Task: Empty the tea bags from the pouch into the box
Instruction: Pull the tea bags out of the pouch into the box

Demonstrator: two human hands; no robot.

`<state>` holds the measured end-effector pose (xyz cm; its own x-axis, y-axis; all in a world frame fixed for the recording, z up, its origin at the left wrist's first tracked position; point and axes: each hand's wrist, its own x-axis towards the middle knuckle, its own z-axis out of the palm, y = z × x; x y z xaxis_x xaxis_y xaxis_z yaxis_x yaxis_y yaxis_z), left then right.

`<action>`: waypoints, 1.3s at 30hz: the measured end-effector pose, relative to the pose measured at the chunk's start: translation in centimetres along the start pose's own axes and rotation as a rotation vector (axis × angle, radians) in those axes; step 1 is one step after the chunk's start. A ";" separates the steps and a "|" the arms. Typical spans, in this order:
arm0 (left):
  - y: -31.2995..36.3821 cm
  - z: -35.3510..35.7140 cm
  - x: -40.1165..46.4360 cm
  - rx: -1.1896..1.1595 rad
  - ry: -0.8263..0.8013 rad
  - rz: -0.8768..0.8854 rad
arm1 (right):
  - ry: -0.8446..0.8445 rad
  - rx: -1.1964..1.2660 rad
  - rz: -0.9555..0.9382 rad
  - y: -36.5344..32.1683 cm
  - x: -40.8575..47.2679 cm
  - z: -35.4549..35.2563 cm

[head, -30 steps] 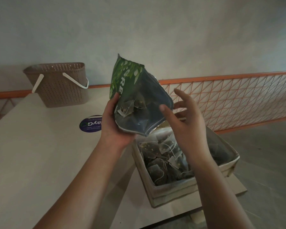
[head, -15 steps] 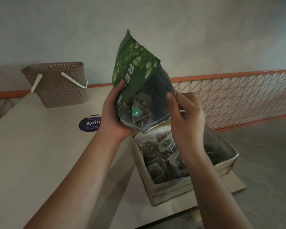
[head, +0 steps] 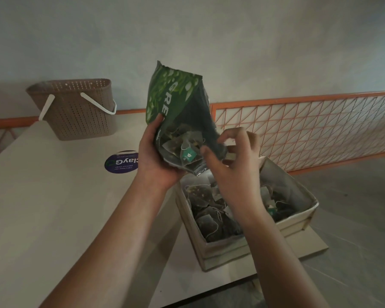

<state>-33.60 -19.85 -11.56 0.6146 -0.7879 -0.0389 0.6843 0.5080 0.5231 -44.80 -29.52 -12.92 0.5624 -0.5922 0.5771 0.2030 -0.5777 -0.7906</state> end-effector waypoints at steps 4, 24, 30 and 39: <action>-0.3 0.2 0.0 -0.038 0.013 0.032 | -0.022 -0.073 -0.045 0.2 -0.7 0.8; 0.1 -0.1 -0.2 -0.046 0.020 0.039 | -0.118 0.115 0.087 -0.3 -0.3 -3.3; -0.3 -0.3 0.1 -0.049 0.005 0.061 | -0.003 0.338 0.098 -0.7 -0.7 -4.5; -0.2 -0.4 0.2 -0.054 0.011 0.056 | -0.128 0.222 0.168 -0.1 -1.0 -4.7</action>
<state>-33.47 -19.97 -12.02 0.6566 -0.7539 -0.0205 0.6686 0.5693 0.4784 -49.12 -31.51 -12.47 0.6967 -0.5849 0.4154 0.2610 -0.3327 -0.9062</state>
